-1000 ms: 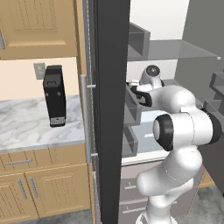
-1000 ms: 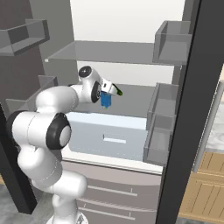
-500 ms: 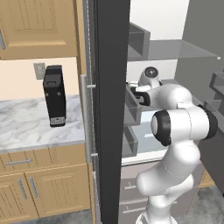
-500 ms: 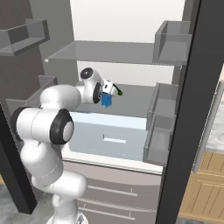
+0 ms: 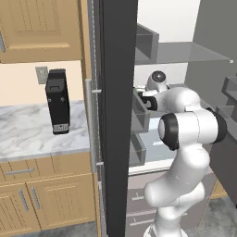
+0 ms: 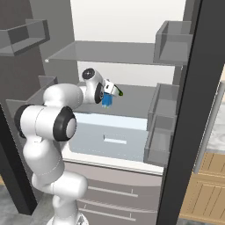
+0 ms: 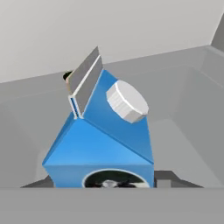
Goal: Take out the milk from the fridge and place it on the tray on the counter. Then take the sugar cube near the tray and place it in the tray.
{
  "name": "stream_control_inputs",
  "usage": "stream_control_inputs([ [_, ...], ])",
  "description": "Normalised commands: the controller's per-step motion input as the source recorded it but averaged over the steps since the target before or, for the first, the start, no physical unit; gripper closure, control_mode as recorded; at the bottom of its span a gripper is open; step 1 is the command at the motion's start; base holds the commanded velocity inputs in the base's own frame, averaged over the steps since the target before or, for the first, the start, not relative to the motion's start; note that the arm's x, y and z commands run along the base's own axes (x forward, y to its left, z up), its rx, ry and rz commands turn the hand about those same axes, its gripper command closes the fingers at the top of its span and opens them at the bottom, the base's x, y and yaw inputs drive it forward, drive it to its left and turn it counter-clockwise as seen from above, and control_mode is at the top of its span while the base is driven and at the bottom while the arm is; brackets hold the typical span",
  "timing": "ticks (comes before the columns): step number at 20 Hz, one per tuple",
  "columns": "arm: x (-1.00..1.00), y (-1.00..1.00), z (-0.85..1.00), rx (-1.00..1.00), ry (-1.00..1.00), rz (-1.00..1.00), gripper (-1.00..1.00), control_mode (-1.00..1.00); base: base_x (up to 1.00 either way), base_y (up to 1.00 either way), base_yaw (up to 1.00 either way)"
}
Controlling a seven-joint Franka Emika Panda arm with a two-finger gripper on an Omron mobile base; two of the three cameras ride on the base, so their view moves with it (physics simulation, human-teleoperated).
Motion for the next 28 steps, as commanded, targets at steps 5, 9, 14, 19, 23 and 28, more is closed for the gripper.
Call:
stream_control_inputs([
  [5,0.0,-0.06,-0.01,0.01,0.0,0.0,1.0,-1.0,0.0,0.0,0.0],
  [9,-0.42,-0.03,0.06,0.0,-0.07,0.0,1.0,-1.0,0.0,0.0,0.0],
  [14,-1.0,-0.29,0.43,0.01,-0.05,0.02,1.0,-1.0,0.0,0.0,0.0],
  [19,-0.97,-0.17,0.93,0.0,-0.02,0.09,1.0,-1.0,0.0,0.0,0.0],
  [23,-0.99,-0.16,1.0,0.0,0.0,0.06,1.0,-1.0,0.0,0.0,0.0],
  [28,-0.98,-0.09,0.99,0.0,0.0,0.03,1.0,-1.0,0.0,0.0,0.0],
])
